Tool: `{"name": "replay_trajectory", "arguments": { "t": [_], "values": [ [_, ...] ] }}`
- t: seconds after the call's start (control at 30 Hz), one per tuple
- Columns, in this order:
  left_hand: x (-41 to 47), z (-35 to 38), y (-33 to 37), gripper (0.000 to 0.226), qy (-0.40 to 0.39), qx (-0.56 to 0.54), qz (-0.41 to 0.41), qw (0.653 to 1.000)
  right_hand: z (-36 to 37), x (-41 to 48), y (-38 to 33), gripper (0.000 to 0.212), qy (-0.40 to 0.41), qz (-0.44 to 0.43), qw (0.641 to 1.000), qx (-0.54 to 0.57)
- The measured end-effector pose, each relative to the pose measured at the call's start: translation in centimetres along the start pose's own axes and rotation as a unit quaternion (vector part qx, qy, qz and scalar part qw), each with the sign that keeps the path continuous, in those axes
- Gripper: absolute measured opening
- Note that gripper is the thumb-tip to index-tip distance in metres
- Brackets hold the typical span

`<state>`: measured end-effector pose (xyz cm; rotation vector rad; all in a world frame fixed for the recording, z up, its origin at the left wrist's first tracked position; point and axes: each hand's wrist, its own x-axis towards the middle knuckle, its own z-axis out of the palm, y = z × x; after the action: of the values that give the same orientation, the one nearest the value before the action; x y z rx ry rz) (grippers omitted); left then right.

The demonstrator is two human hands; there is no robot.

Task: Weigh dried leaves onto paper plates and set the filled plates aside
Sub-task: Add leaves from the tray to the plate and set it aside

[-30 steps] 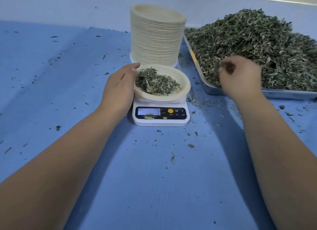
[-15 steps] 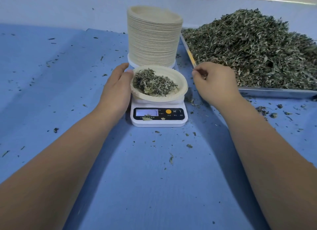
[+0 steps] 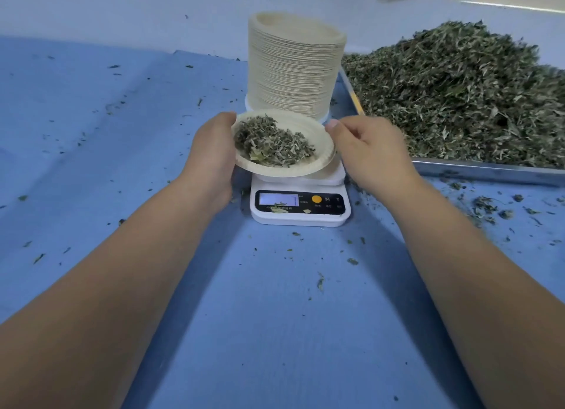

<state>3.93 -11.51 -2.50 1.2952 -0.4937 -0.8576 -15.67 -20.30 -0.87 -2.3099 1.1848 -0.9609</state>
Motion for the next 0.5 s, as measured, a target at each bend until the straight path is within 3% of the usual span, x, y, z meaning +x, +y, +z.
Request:
{"name": "replay_trajectory", "arguments": {
  "t": [0.17,0.33,0.5],
  "values": [
    [0.7,-2.5,2.7,0.008,0.092,-0.016,0.06,0.994,2.0,-1.2,-3.9,0.035,-0.027,-0.046,0.998,0.037],
    [0.0,-8.6,3.8,0.022,0.166,-0.052,0.052,0.983,5.0,-2.0,-8.9,0.029,-0.102,-0.079,0.989,0.073],
    [-2.1,-17.0,5.2,0.024,0.242,-0.066,0.064,0.966,10.1,-2.6,-14.6,0.059,-0.211,-0.174,0.962,0.009]
  ]
}}
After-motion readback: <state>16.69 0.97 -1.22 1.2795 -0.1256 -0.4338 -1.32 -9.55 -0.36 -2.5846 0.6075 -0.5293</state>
